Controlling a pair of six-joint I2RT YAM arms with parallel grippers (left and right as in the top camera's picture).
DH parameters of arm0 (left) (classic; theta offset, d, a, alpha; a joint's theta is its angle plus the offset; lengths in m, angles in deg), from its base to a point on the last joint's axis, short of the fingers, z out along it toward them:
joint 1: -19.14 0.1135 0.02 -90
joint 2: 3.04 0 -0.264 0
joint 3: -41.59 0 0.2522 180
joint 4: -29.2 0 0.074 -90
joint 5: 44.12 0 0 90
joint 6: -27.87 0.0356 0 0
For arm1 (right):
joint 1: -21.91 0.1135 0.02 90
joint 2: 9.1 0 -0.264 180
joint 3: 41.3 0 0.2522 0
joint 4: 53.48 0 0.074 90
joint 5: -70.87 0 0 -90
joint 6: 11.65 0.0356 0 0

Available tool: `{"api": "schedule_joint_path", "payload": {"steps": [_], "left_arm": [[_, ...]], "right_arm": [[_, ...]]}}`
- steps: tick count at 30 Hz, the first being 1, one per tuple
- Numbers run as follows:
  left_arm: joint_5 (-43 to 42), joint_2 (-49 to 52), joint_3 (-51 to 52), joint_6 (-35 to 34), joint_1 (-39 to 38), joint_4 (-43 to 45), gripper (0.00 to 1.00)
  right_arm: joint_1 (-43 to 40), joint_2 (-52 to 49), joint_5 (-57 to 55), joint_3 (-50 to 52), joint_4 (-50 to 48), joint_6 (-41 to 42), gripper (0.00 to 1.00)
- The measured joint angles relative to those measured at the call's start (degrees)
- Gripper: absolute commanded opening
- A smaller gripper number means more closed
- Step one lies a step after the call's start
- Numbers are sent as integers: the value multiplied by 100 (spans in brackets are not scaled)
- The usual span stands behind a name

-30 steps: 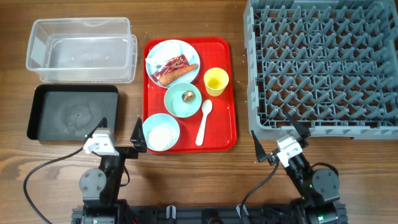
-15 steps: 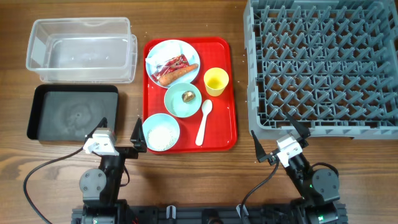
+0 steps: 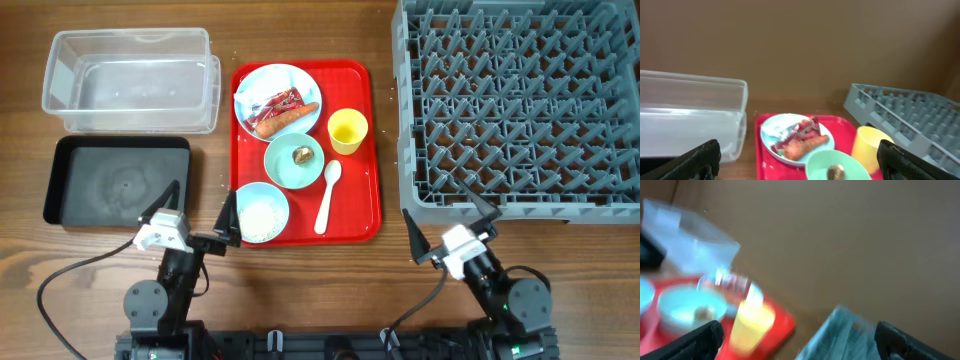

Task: Sort waste into correct bins and load items into the dishwasher rack
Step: 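Reach the right gripper to the yellow cup and the left gripper to the plate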

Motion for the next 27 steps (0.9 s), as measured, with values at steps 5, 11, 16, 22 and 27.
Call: {"api": "schedule_joint_path", "payload": {"steps": [5, 11, 16, 22, 27], "left_arm": [[22, 492, -1099, -96, -2, -927, 100], [127, 2557, -3458, 188, 0, -1891, 100], [173, 5217, -6061, 505, 0, -2780, 100], [975, 7855, -9342, 1290, -17, -4227, 100], [1309, 9283, -11272, 1799, -20, -4478, 100]], "right_arm": [[0, 0, -7, -164, -892, 815, 100], [0, -234, -7, -1355, -636, 1139, 100], [0, -1971, 92, -3307, 540, 1202, 100], [11, -4767, 444, -6478, 2861, 1268, 100], [7, -6546, 942, -8190, 3915, 1266, 100]]}}
